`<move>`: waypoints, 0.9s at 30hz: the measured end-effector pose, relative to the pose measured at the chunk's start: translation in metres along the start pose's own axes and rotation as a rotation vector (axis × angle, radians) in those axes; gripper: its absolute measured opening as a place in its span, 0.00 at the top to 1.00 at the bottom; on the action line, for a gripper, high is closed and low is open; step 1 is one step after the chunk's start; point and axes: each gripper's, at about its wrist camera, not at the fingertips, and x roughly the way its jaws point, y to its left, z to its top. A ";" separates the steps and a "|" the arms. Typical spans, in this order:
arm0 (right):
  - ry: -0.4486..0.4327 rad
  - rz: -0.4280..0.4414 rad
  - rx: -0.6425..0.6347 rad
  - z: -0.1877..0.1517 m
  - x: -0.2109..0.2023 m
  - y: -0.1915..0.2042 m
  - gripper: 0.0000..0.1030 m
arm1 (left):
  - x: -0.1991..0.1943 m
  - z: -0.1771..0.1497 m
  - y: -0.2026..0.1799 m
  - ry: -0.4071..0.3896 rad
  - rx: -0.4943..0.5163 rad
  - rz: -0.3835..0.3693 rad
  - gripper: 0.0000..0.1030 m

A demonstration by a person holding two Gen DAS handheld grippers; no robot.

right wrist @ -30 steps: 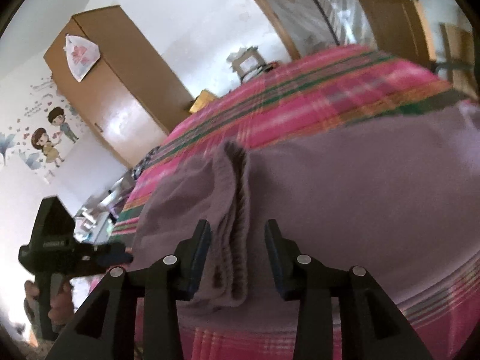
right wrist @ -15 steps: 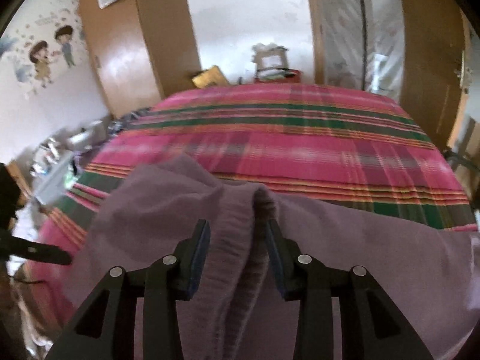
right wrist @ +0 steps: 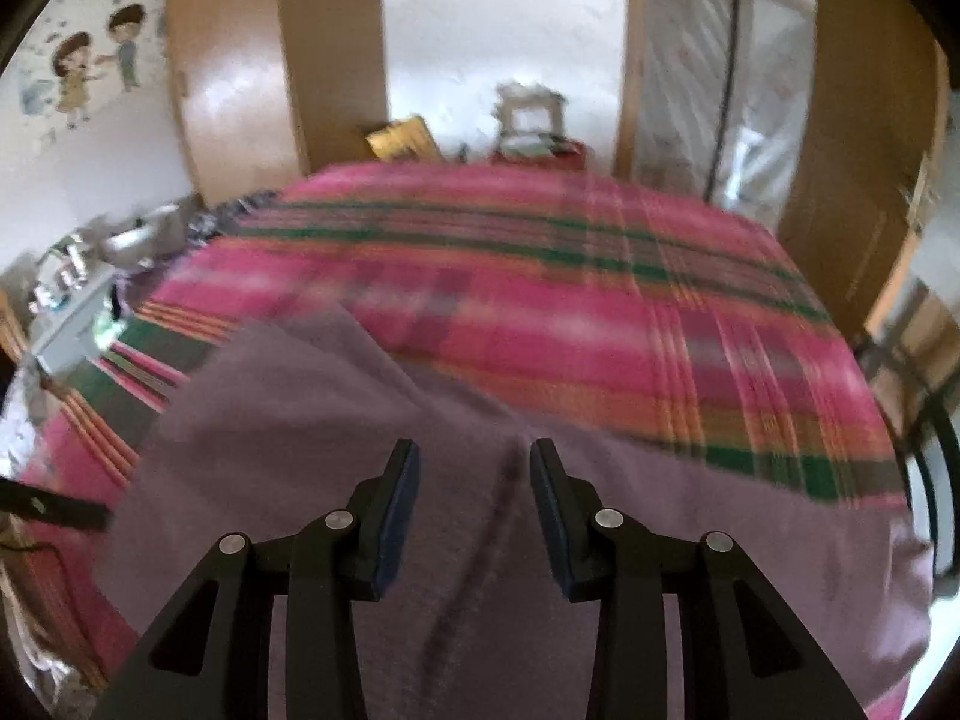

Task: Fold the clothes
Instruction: 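Withdraw both grippers from the laid-out pants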

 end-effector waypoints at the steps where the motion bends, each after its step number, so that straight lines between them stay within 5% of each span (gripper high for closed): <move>1: -0.004 0.025 -0.023 0.008 0.002 0.006 0.61 | 0.000 -0.001 0.001 0.003 -0.004 -0.001 0.66; 9: 0.030 0.244 -0.181 0.052 0.039 0.054 0.61 | 0.006 -0.006 0.002 0.035 -0.018 -0.014 0.66; 16: 0.143 0.366 -0.254 0.077 0.090 0.080 0.61 | 0.007 -0.008 0.008 0.058 -0.056 -0.055 0.66; 27: 0.297 0.466 -0.332 0.077 0.127 0.100 0.62 | 0.006 -0.011 0.017 0.073 -0.092 -0.105 0.66</move>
